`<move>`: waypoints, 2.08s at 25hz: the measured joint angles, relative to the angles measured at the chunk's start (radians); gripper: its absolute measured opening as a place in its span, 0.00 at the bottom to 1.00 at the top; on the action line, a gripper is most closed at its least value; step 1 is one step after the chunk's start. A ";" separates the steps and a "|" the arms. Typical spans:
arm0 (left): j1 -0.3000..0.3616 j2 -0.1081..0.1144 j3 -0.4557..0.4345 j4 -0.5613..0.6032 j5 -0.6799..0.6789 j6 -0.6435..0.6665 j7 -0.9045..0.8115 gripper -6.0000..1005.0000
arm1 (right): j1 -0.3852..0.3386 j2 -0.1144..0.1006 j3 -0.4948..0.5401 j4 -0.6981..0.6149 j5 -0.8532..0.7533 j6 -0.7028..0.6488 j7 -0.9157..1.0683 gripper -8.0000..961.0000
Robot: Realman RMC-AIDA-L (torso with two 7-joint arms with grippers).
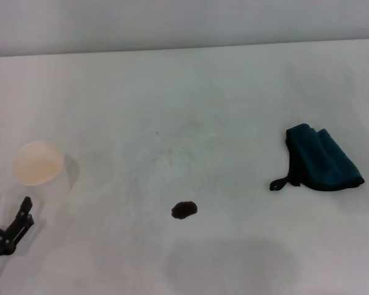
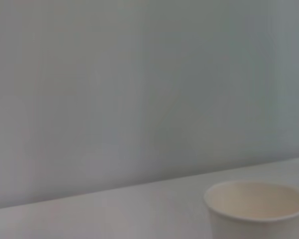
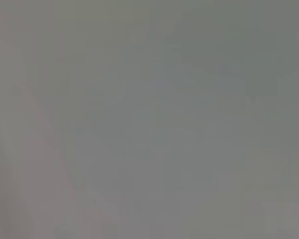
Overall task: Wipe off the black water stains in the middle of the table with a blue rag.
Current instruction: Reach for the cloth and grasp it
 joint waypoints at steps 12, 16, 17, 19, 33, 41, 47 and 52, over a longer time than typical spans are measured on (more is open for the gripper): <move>0.036 -0.001 0.000 -0.016 -0.089 0.039 -0.019 0.88 | 0.002 -0.059 -0.077 -0.537 -0.525 -0.013 0.954 0.83; 0.036 0.001 0.000 -0.046 -0.112 0.063 -0.038 0.88 | 0.055 -0.104 -0.120 -0.691 -0.731 0.091 1.206 0.78; 0.036 0.002 0.000 -0.051 -0.118 0.065 -0.042 0.88 | 0.067 -0.112 -0.137 -0.726 -0.784 0.112 1.254 0.78; 0.033 0.002 0.000 -0.054 -0.130 0.068 -0.045 0.88 | 0.103 -0.126 -0.180 -0.826 -0.911 0.174 1.380 0.78; -0.040 0.005 0.000 -0.117 -0.213 0.114 -0.047 0.88 | 0.284 -0.008 -0.445 -1.332 -1.522 0.382 1.790 0.78; -0.106 0.004 -0.010 -0.143 -0.216 0.115 -0.042 0.87 | 0.312 0.009 -0.833 -1.325 -1.618 0.250 2.040 0.78; -0.136 0.003 -0.011 -0.146 -0.232 0.121 -0.052 0.87 | 0.377 0.011 -0.996 -1.186 -1.656 0.192 2.168 0.79; -0.145 0.003 -0.011 -0.144 -0.239 0.136 -0.052 0.87 | 0.391 0.012 -1.022 -1.086 -1.673 0.146 2.196 0.78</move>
